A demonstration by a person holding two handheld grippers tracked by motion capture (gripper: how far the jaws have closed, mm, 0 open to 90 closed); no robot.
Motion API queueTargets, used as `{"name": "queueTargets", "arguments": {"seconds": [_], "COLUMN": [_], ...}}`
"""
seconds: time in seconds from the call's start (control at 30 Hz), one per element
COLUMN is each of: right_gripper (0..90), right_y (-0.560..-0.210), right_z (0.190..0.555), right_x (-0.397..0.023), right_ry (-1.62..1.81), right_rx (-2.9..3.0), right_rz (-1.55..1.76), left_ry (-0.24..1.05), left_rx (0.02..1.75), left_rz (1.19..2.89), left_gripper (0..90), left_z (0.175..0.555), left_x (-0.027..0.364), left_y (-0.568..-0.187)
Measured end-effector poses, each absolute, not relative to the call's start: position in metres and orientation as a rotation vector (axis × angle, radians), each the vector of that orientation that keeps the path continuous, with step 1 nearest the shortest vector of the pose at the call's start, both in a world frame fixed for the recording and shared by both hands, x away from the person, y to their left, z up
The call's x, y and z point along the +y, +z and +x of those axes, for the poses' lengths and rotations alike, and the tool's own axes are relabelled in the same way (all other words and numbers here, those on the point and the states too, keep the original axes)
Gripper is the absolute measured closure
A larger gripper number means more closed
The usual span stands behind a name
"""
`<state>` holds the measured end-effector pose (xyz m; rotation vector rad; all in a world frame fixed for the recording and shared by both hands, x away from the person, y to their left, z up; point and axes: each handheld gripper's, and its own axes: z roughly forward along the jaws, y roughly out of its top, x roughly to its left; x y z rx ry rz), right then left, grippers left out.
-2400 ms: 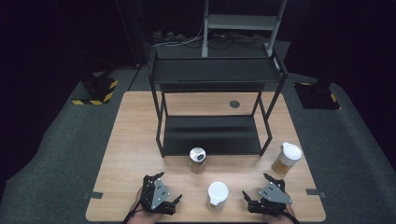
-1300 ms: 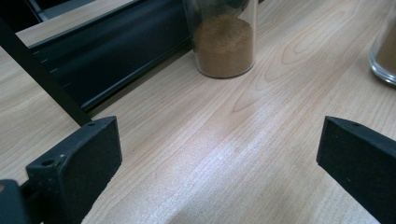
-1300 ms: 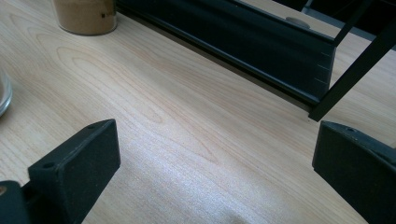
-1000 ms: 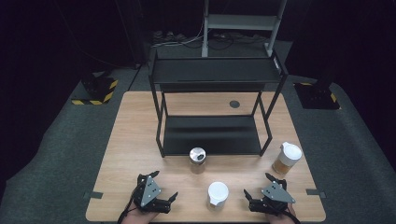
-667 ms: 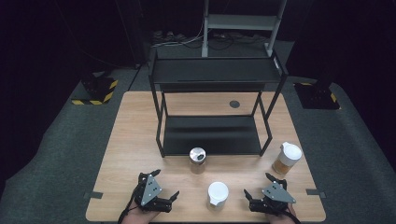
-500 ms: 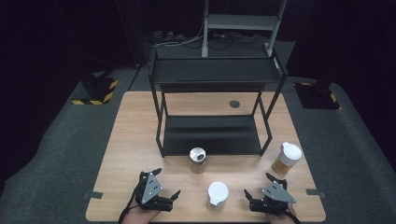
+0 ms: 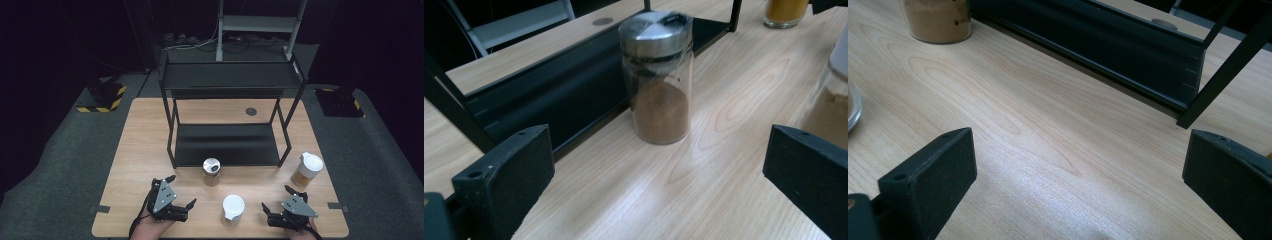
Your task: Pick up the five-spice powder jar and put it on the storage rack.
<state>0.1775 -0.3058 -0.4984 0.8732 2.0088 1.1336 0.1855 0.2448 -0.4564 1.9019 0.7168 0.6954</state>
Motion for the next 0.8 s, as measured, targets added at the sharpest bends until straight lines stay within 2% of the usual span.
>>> {"name": "queueTargets", "arguments": {"seconds": [0.8], "right_gripper": [0.3], "right_y": [-0.499], "right_z": [0.178], "right_x": [-0.308], "right_ry": [1.144], "right_rx": [2.01], "right_rz": [0.875], "left_ry": [0.695], "left_rx": [0.673], "left_rz": [1.878], "left_gripper": [0.4], "left_z": [0.205], "left_x": [0.221], "left_y": [-0.442]}}
